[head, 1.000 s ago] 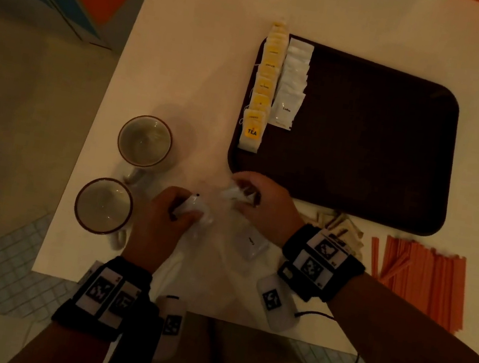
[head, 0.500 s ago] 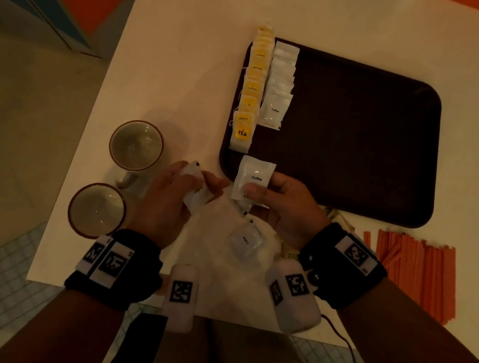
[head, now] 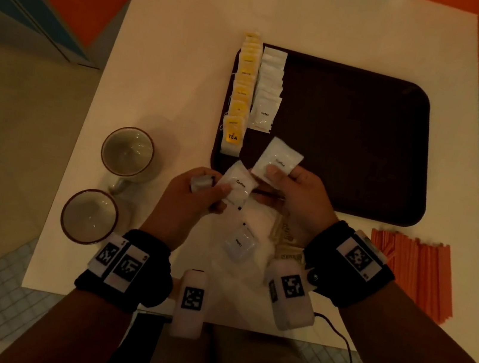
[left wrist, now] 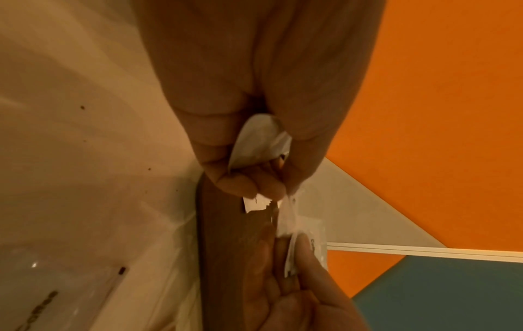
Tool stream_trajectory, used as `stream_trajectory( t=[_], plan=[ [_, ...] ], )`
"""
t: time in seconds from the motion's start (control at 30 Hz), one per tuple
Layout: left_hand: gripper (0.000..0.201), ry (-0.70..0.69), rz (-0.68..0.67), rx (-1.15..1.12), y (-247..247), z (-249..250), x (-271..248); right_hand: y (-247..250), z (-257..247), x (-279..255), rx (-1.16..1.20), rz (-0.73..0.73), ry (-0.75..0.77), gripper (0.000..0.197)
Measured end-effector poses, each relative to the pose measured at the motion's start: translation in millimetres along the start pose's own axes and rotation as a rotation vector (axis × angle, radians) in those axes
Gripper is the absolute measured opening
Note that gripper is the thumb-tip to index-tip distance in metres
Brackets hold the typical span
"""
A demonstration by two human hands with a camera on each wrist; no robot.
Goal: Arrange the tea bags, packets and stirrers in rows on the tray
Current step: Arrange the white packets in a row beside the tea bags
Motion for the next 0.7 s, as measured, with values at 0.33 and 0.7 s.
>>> stream_trajectory(
  t=[0.33, 0.7],
  plan=[
    [0.034, 0.145, -0.076, -0.075, -18.6, -13.2, -8.8, -8.3, -0.6, -17.1, -0.13, -0.205, 0.064, 0.021],
    [0.06, 0.353, -0.183, -0.294, -41.2, -21.4, -16.3, -27.9, 2.7, -15.1, -0.726, -0.242, 0.444, 0.032]
  ],
)
Point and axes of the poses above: each hand's wrist, its own x-axis towards the middle knuckle, its own y-axis out of the back of the hand, z = x × y, the point moved 7 cm from there along x, towards the middle knuckle, and after that the axes turned 11 degrees about z, right-handed, at the moved point
